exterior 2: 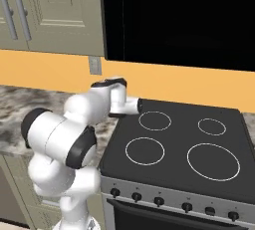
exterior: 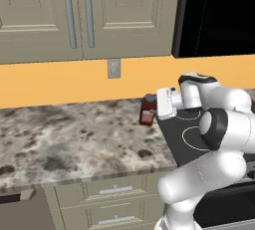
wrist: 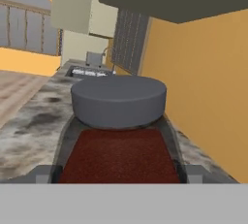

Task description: Collect the paprika, mayonnaise, and shaker from the cabinet and place them next to the stove.

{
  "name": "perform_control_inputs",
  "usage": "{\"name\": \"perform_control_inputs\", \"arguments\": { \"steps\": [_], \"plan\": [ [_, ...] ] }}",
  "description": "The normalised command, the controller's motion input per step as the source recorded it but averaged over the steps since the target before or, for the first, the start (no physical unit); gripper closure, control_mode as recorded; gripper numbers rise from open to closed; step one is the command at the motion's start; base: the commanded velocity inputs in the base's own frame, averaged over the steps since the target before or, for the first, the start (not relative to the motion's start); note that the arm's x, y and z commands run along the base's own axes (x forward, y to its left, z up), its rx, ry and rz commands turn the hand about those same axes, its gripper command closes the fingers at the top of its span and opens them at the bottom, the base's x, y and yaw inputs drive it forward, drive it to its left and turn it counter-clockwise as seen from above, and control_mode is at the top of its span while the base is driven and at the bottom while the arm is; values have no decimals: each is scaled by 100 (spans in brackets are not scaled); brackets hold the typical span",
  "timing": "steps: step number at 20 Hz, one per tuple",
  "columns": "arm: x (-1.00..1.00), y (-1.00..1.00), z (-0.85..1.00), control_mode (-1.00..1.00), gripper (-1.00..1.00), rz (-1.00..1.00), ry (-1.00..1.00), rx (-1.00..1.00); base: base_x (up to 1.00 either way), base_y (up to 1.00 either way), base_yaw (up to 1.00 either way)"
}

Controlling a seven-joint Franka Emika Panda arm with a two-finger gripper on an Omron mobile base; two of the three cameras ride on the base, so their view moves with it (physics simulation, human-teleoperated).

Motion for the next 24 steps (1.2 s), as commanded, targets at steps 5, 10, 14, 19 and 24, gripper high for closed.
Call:
{"name": "perform_control_inputs", "arguments": {
  "steps": [5,10,14,19,24],
  "plan": [
    [63,0,-34,-100,100,0,0,0,0,0,0],
    [60,0,-39,-100,100,1,0,0,0,0,0],
    [49,0,-36,-100,100,3,0,0,0,0,0],
    [46,0,-26,-100,100,2,2,-1,0,0,0],
    [5,2,-34,-100,-100,0,0,-3,0,0,0]
  ]
}}
